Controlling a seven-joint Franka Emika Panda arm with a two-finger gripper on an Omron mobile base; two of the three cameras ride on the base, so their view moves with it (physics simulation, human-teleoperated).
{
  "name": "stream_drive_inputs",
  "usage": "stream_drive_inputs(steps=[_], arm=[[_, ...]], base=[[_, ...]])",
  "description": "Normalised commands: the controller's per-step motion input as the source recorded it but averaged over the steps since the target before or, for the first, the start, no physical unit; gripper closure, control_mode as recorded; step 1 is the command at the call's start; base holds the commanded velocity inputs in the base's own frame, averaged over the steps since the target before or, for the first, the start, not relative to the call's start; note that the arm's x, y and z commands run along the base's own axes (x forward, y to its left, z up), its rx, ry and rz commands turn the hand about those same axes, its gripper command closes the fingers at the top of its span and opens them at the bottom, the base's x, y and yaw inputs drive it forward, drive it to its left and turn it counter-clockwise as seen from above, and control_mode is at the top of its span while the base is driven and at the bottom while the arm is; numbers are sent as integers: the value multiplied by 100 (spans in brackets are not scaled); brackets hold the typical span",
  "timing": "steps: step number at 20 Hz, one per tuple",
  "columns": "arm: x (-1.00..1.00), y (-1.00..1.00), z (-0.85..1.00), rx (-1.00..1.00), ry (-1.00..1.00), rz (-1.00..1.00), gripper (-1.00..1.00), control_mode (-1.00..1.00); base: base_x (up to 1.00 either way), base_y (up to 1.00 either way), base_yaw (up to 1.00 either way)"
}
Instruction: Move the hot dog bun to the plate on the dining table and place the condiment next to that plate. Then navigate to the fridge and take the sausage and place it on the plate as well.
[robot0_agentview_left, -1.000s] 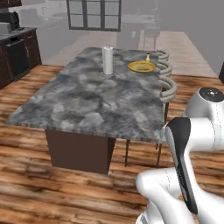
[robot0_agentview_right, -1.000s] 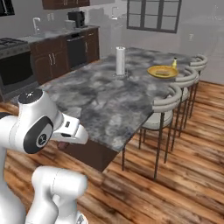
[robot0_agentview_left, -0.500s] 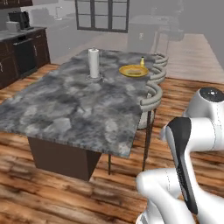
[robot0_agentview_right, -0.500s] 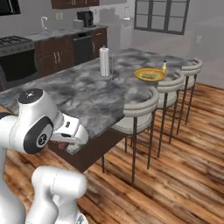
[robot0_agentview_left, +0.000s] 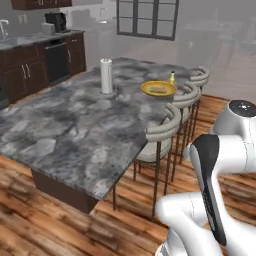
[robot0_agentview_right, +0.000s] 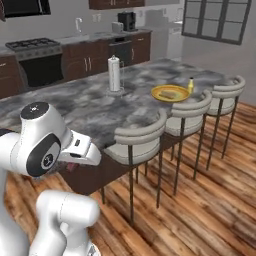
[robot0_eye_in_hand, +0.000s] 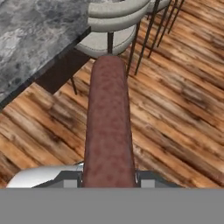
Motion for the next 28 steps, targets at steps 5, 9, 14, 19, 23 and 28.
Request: stream_drive_inputs(steps=[5,9,14,19,23,28], arm=[[0,0,0,0,0,0,100,100],[0,0,0,0,0,0,100,100],[0,0,0,0,0,0,100,100],[0,0,0,0,0,0,100,100],[0,0,0,0,0,0,100,100],[0,0,0,0,0,0,100,100]], base=[[40,-100,39],[41,-100,39],[41,-100,39],[42,-100,39],[40,-100,39],[37,-100,40]])
